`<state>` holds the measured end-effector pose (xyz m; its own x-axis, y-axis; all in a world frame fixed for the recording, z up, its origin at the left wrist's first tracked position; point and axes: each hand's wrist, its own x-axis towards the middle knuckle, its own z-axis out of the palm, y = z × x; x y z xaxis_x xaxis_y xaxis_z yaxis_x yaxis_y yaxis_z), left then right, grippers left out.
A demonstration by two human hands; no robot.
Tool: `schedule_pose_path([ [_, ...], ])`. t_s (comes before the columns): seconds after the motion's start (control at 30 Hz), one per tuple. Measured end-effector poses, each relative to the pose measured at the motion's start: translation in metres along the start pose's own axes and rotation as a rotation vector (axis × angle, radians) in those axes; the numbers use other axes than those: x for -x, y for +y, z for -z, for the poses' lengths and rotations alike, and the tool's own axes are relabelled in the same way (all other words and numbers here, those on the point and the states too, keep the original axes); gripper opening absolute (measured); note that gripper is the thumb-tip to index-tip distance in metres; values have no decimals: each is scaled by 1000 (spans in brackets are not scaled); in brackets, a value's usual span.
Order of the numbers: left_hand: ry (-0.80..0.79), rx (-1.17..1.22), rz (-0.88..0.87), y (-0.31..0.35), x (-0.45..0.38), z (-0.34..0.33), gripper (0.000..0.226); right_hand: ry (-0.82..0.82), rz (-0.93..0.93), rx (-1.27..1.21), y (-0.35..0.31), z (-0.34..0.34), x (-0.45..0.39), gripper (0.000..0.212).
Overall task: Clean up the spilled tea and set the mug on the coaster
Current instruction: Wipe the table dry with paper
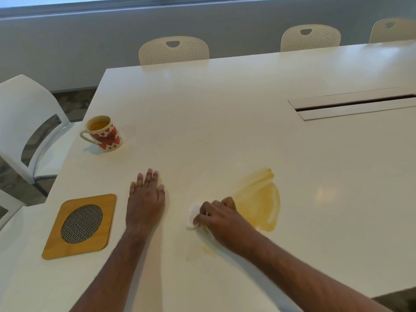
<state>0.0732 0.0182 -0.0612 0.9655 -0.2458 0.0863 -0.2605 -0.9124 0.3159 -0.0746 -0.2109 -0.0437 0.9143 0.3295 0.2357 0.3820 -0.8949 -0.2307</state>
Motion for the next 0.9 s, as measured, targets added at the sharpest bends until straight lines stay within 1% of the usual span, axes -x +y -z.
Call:
schedule_pose_path([
  [0.07, 1, 4, -1, 0, 0, 0, 57, 1, 12, 7, 9, 7, 6, 46],
  [0.13, 2, 2, -5, 0, 1, 0, 57, 40, -24, 17, 27, 15, 11, 35],
  [0.2, 0, 1, -8, 0, 1, 0, 57, 113, -122, 37, 52, 23, 16, 30],
  [0.27, -3, 5, -5, 0, 0, 0, 57, 156, -263, 48, 83, 31, 22, 27],
  [0.4, -2, 7, -4, 0, 0, 1, 57, 151, -509, 116, 140, 55, 43, 23],
  [0.5, -2, 1, -3, 1, 0, 1, 57, 195, -606, 132, 155, 61, 59, 22],
  [0.6, 2, 1, -3, 0, 0, 1, 57, 185, -596, 143, 145, 54, 64, 26],
  [0.7, 1, -3, -6, 1, 0, 1, 57, 151, -560, 109, 120, 43, 59, 30],
  [0.77, 2, -4, -8, 1, 0, 1, 56, 131, -497, 68, 94, 36, 54, 29],
  [0.83, 3, -6, -11, 0, 1, 1, 56, 112, -417, 16, 62, 31, 46, 32],
  [0.9, 2, -8, -13, 0, 1, 1, 56, 95, -296, -11, 32, 24, 42, 35],
])
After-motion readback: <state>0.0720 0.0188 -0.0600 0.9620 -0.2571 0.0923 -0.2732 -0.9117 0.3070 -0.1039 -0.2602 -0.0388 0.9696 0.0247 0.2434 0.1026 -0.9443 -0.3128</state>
